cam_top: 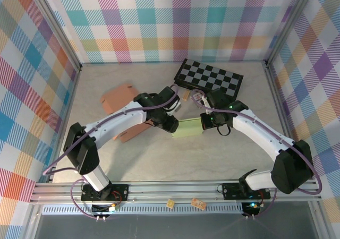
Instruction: Fold the paper box
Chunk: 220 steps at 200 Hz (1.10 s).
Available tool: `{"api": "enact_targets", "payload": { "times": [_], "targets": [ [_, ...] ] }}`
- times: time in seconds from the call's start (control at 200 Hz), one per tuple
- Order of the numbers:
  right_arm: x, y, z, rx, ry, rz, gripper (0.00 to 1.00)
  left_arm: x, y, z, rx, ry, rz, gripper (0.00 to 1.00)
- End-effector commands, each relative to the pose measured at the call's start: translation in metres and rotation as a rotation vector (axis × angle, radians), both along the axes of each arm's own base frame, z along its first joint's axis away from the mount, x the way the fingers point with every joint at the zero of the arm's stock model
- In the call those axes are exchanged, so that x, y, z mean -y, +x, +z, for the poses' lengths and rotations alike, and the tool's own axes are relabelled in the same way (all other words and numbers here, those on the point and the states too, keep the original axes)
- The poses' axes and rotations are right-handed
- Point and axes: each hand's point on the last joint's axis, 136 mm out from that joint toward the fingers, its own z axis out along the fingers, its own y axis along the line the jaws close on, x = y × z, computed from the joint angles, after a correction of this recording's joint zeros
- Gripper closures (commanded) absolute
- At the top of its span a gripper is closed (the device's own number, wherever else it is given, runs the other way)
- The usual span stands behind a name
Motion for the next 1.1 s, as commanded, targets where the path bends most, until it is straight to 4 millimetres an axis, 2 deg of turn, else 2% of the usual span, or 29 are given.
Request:
{"api": "enact_targets", "payload": {
  "times": [0.0,0.245,0.36,0.675,1.095],
  "targets": [
    [-0.001,0.001,0.005,0.002,0.001,-0.014,1.0,0.0,0.008,-0.003,0.008,-0.002,0.017,0.59],
    [-0.002,0.002,0.005,0.001,0.001,-0.009,1.0,0.001,0.011,-0.006,0.012,0.0,0.023,0.67],
    [-0.003,0.002,0.005,0.001,0.002,-0.01,1.0,0.002,0.011,-0.008,0.005,-0.004,0.025,0.76],
    [-0.003,0.003,0.005,0.005,-0.001,-0.01,1.0,0.008,0.01,-0.007,-0.038,-0.014,0.038,0.88],
    [-0.003,0.005,0.005,0.007,-0.007,-0.014,1.0,0.019,0.004,0.004,-0.143,-0.063,0.132,0.9]
  ]
}}
